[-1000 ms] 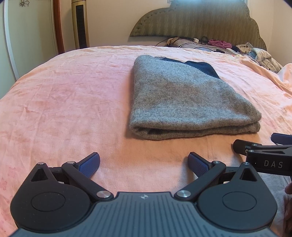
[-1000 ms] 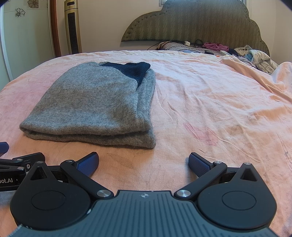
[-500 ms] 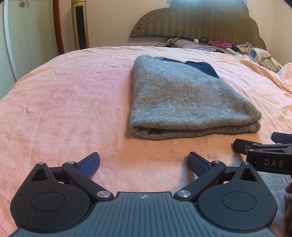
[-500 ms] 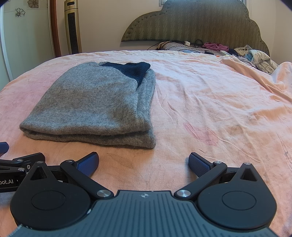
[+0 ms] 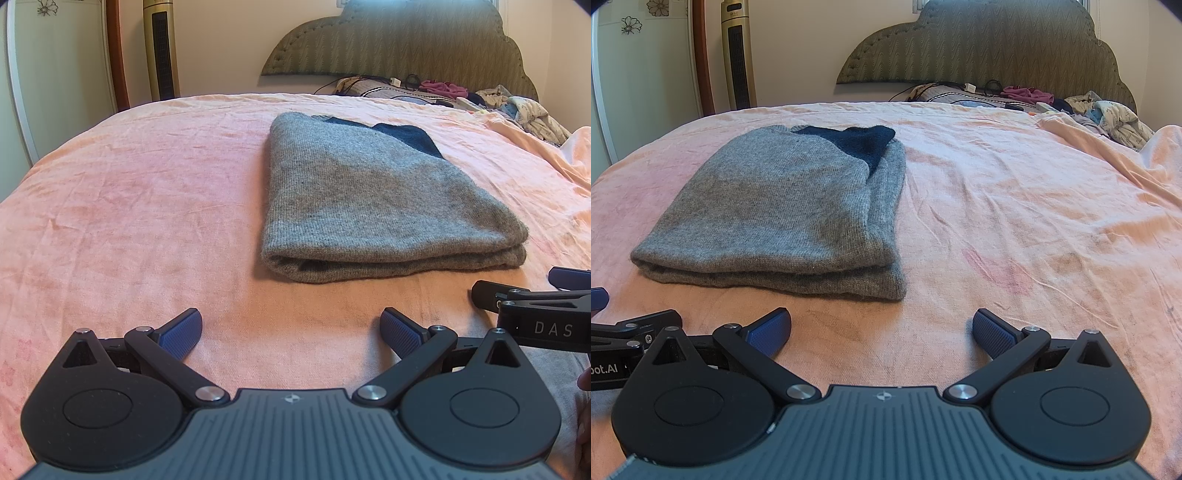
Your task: Fold small clothes
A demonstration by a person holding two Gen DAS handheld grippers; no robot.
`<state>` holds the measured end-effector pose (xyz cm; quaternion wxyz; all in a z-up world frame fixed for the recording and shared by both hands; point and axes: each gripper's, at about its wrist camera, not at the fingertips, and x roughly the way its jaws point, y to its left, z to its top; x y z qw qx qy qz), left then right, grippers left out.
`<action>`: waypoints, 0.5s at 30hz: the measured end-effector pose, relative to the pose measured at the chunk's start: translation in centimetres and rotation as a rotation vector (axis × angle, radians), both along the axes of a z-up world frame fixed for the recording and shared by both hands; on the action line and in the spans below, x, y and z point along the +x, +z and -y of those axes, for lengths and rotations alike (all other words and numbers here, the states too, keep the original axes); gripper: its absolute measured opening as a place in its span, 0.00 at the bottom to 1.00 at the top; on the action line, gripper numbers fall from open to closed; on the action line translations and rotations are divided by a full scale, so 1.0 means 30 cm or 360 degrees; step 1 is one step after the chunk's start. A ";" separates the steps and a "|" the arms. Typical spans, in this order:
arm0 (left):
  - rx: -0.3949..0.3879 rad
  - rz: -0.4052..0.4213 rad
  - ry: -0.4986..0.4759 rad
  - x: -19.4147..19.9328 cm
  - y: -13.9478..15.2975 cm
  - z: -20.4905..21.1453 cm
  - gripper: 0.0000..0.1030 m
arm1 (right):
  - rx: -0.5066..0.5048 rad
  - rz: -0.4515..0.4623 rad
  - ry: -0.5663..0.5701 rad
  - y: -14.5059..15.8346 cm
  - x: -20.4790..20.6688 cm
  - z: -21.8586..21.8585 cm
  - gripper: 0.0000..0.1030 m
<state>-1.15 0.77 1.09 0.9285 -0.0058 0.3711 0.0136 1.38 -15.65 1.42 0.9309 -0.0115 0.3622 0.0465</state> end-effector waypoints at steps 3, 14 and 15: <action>0.0001 0.0004 -0.0002 -0.003 0.002 -0.002 1.00 | 0.0000 0.0000 0.0000 0.000 0.000 0.000 1.00; -0.0004 0.0010 -0.0006 -0.001 0.001 -0.005 1.00 | 0.0000 0.0000 0.0000 0.000 0.001 0.000 1.00; -0.0003 0.0009 -0.0005 0.000 0.002 -0.004 1.00 | 0.0000 0.0000 0.0000 0.000 0.001 -0.001 1.00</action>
